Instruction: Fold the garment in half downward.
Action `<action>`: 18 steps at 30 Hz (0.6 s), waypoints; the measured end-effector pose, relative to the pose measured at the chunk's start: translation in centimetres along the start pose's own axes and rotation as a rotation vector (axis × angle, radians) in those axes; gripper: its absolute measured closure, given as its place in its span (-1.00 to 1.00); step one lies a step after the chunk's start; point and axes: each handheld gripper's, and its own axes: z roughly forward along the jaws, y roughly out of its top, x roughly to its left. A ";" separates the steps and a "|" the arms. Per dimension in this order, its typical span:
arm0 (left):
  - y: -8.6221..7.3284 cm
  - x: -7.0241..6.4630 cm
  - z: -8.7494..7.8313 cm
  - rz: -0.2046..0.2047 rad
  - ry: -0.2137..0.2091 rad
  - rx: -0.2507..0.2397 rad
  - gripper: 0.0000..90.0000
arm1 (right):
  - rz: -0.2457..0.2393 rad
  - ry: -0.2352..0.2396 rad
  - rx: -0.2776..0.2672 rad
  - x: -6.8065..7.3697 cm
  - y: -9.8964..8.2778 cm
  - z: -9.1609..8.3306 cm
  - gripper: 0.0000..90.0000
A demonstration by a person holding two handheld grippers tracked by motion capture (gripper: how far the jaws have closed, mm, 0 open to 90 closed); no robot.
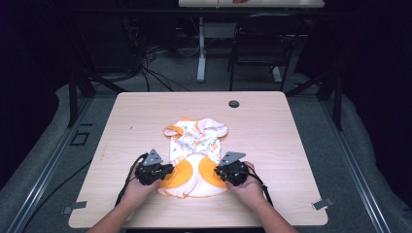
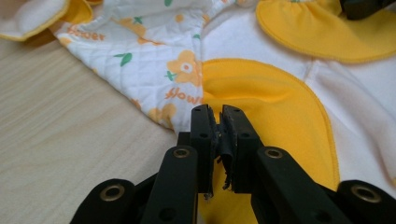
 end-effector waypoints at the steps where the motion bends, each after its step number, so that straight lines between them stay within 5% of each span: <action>1: 0.0 -0.1 0.1 0.011 0.002 0.005 0.86 | -0.005 0.003 0.002 0.0 0.0 0.0 0.85; 10: -0.5 -0.8 -0.2 0.045 -0.003 0.009 0.85 | -0.036 0.013 0.017 0.6 -0.4 0.2 0.84; 14: -0.8 -1.0 -0.6 0.054 -0.019 0.010 0.85 | -0.006 0.052 0.012 0.8 -0.8 -0.1 0.84; 18: -1.0 -1.4 -0.9 0.065 -0.026 0.021 0.85 | -0.024 0.073 0.030 1.3 -1.0 -0.5 0.84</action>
